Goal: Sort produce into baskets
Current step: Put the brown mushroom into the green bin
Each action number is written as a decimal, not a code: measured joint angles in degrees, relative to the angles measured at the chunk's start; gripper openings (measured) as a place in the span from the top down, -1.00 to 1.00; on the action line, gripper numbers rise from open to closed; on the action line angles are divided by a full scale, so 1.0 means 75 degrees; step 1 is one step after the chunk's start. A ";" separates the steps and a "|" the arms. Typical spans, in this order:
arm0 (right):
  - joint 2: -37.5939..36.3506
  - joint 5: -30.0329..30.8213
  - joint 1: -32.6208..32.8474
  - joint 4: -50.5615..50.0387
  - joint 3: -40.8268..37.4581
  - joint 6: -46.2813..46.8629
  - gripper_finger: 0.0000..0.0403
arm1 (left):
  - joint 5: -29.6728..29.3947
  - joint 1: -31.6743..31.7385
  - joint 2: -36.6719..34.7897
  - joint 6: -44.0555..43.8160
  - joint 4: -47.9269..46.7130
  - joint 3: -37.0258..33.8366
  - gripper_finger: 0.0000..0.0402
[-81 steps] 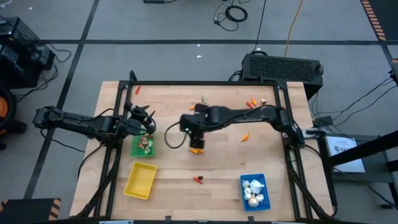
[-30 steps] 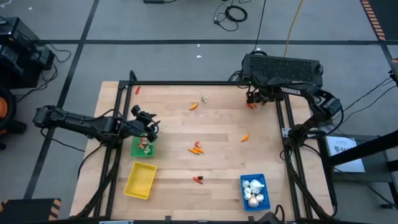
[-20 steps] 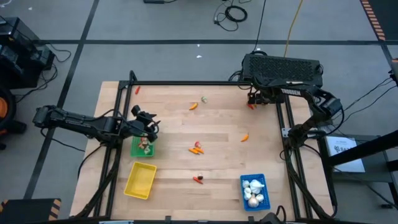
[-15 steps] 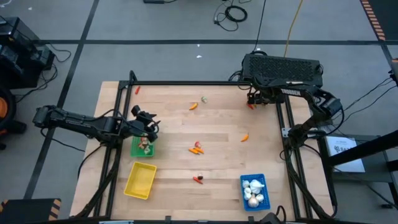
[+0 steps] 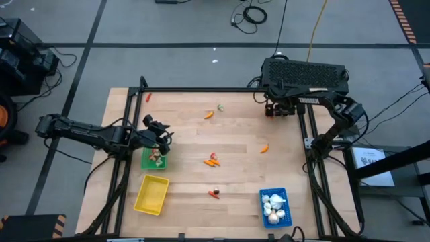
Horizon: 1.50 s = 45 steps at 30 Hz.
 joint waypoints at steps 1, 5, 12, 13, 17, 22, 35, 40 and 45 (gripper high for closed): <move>0.0001 -0.0033 0.0014 0.0002 0.0000 -0.0010 0.46 | -0.0002 0.0000 0.0000 0.0003 0.0002 0.0000 0.12; -0.0037 -0.0127 0.0139 -0.0009 -0.0009 -0.0071 0.53 | -0.0003 0.0000 -0.0003 0.0003 0.0043 0.0000 0.12; -0.0607 -0.0578 0.0381 -0.0413 0.0197 -0.0222 0.56 | -0.0009 0.0000 -0.0003 0.0003 0.0044 0.0000 0.12; -0.0738 -0.0540 0.0423 -0.0454 0.0277 -0.0231 0.56 | -0.0009 0.0000 -0.0003 0.0006 0.0043 0.0000 0.12; -0.1286 -0.0465 0.0695 -0.0631 0.0619 -0.0236 0.55 | -0.0012 0.0000 -0.0003 0.0006 0.0035 0.0000 0.12; -0.1882 -0.0573 0.1423 -0.0133 0.1032 -0.0328 0.56 | -0.0017 0.0000 -0.0003 0.0009 0.0035 0.0000 0.12; -0.0662 -0.1185 0.5209 0.6316 0.1061 -0.1462 0.56 | -0.0183 0.0000 -0.0003 0.0035 0.0032 0.0000 0.12; 0.0725 -0.1182 0.6230 0.9221 0.1068 -0.1935 0.56 | -0.0756 0.0000 -0.0003 0.0057 -0.0022 0.0000 0.12; 0.2424 -0.1174 0.6924 1.0705 0.2095 -0.2515 0.56 | -0.1692 0.0009 -0.0005 -0.0047 -0.0224 0.0000 0.12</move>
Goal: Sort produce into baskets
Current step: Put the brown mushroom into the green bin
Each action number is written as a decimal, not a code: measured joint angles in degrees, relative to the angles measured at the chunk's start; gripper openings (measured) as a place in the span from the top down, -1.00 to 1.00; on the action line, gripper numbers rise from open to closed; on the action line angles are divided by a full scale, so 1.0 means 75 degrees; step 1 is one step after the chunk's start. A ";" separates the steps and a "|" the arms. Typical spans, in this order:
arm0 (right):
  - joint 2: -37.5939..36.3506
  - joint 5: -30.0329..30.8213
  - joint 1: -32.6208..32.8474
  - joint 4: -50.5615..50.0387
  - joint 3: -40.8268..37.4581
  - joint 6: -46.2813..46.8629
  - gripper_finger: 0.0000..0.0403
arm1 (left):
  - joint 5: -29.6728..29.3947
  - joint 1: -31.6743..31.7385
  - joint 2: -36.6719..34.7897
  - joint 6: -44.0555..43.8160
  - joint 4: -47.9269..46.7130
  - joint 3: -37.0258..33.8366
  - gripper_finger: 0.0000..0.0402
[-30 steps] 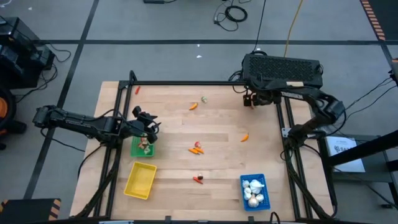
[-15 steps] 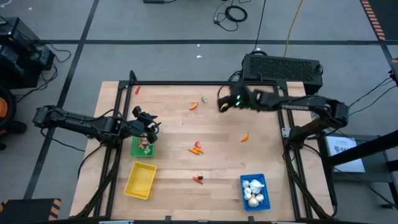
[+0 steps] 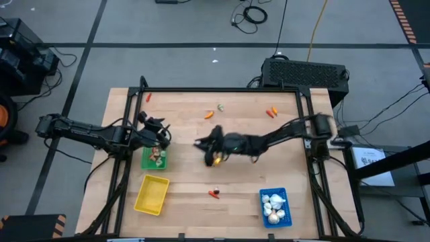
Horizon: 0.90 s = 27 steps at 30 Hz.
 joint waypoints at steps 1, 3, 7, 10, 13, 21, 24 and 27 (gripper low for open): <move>0.0367 -0.0003 0.0103 -0.0024 0.0411 -0.0184 0.56 | -0.0216 0.0000 0.0002 -0.0087 -0.0113 0.0000 0.12; 0.1107 -0.0001 0.0311 -0.0235 0.1280 -0.0602 0.56 | -0.0689 0.0000 0.0000 -0.0311 -0.0287 0.0000 0.12; 0.2463 -0.0004 0.0576 -0.0967 0.3285 -0.1470 0.56 | -0.1436 0.0165 0.0000 -0.0906 -0.0635 0.0000 0.12; 0.3265 -0.0009 0.0608 -0.1626 0.4736 -0.1608 0.56 | -0.1530 0.0434 0.0002 -0.0954 -0.0915 0.0000 0.12; 0.4008 0.0007 0.0557 -0.2220 0.6101 -0.1795 0.56 | -0.1647 0.0705 0.0002 -0.1136 -0.1372 0.0000 0.12; 0.5442 -0.0004 0.0550 -0.3544 0.8612 -0.2345 0.56 | -0.1683 0.0961 0.0002 -0.1330 -0.1415 -0.0251 0.12; 0.5571 0.0019 0.0538 -0.3569 0.8776 -0.2381 0.56 | -0.1668 0.0962 0.0002 -0.1323 -0.1329 -0.0321 0.12; 0.5577 0.0050 0.0505 -0.3603 0.8776 -0.2497 0.56 | -0.1548 0.0961 0.0002 -0.1326 -0.1327 -0.0326 0.12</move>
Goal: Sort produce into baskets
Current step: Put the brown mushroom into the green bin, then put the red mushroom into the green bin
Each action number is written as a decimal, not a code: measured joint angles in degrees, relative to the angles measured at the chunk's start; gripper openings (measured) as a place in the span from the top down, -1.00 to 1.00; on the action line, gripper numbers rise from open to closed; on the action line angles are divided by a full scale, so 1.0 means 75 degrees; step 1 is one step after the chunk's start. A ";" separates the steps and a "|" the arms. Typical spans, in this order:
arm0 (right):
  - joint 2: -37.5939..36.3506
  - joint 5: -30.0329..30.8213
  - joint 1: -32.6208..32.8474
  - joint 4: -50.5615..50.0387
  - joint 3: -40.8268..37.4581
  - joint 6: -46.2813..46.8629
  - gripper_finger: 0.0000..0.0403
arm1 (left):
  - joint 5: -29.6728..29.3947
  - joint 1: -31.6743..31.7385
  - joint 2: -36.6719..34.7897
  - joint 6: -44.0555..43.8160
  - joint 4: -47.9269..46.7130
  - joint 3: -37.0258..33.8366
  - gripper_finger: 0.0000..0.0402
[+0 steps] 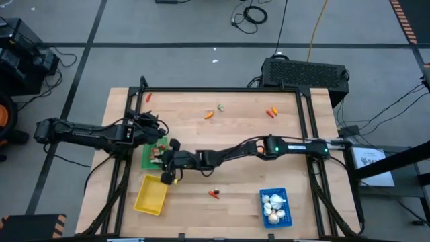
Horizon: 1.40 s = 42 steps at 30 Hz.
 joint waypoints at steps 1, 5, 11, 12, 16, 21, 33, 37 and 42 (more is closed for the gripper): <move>0.0000 0.0027 -0.0018 -0.0035 0.0000 -0.0039 0.56 | 0.0032 -0.0002 0.0000 0.0000 -0.0002 -0.0003 0.12; 0.0000 0.0208 -0.0122 -0.0213 0.0000 -0.0003 0.52 | 0.0222 -0.0003 0.0000 -0.0003 -0.0008 -0.0003 0.12; -0.0057 0.0191 -0.0241 -0.0700 0.0000 0.0243 0.28 | 0.0497 -0.0003 0.0000 -0.0005 -0.0014 -0.0003 0.12; -0.0115 0.0161 -0.0252 -0.0853 0.0000 0.0197 0.24 | 0.0523 -0.0003 0.0000 -0.0005 -0.0017 -0.0006 0.12; -0.0519 0.0147 -0.0252 -0.1448 -0.0004 0.0097 0.06 | 0.0615 -0.0003 0.0000 -0.0008 -0.0028 -0.0006 0.12; -0.1171 0.0148 -0.0242 -0.2808 0.0000 -0.0339 -0.13 | 0.0620 -0.0003 0.0000 -0.0016 -0.0043 -0.0006 0.12; -0.3089 0.0172 -0.0243 -1.0203 0.0000 0.0870 -0.21 | 0.0620 -0.0003 -0.0003 -0.0013 -0.0015 -0.0009 0.12; -0.3052 0.0205 -0.0272 -1.1284 -0.0130 0.2480 -0.20 | 0.0617 -0.0003 -0.0002 -0.0008 0.0065 -0.0006 0.12; -0.3002 0.0184 -0.0276 -1.0681 -0.0944 0.3635 -0.18 | 0.0616 -0.0003 -0.0003 0.0061 0.0277 -0.0006 0.12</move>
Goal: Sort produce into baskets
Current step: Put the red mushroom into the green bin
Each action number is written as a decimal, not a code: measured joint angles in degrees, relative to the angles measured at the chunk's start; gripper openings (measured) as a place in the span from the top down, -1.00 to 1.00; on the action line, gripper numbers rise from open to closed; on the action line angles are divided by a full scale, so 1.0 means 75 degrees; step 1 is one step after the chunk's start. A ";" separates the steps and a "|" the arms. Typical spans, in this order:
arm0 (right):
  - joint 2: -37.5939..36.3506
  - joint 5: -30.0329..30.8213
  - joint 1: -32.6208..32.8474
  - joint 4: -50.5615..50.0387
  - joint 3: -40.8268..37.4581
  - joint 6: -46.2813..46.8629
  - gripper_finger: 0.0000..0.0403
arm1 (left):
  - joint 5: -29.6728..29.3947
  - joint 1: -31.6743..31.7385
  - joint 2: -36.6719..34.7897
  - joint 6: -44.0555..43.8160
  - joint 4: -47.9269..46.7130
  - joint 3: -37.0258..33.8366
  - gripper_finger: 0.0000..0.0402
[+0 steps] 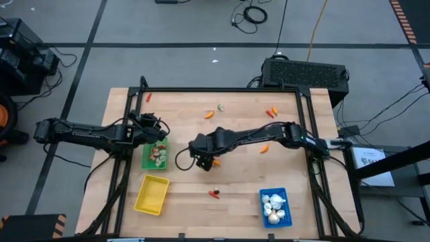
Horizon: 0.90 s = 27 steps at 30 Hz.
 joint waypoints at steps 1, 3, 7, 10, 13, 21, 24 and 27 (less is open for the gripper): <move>0.0000 0.0001 0.0001 0.0148 -0.0186 0.0063 -0.18 | 0.0000 -0.0002 0.0001 0.0038 0.0042 0.0000 0.12; 0.0000 -0.0027 -0.0020 0.0392 -0.0554 0.0233 -0.18 | 0.0011 -0.0001 0.0001 0.0172 0.0172 0.0000 0.12; 0.0003 -0.0047 -0.0138 0.0751 -0.1193 0.0577 -0.18 | 0.0006 0.0000 0.0000 0.0207 0.0227 0.0000 0.12; 0.0000 -0.0134 -0.0209 0.1033 -0.1510 0.0734 -0.18 | 0.0005 -0.0001 0.0003 0.0384 0.0411 0.0000 0.12; 0.0000 -0.0501 -0.0233 0.1652 -0.1939 0.0745 -0.18 | 0.0003 0.0000 0.0002 0.0405 0.0547 0.0000 0.12; -0.0056 -0.0805 -0.0251 0.2251 -0.2599 0.1174 -0.18 | -0.0027 0.0000 0.0000 0.0584 0.0601 0.0000 0.12; -0.0058 -0.0782 -0.0218 0.2237 -0.2641 0.1328 -0.18 | -0.0040 0.0000 0.0000 0.0603 0.0688 0.0000 0.12; -0.0072 -0.0701 -0.0167 0.2220 -0.2649 0.1298 -0.18 | -0.0042 0.0000 0.0002 0.0607 0.0709 0.0000 0.12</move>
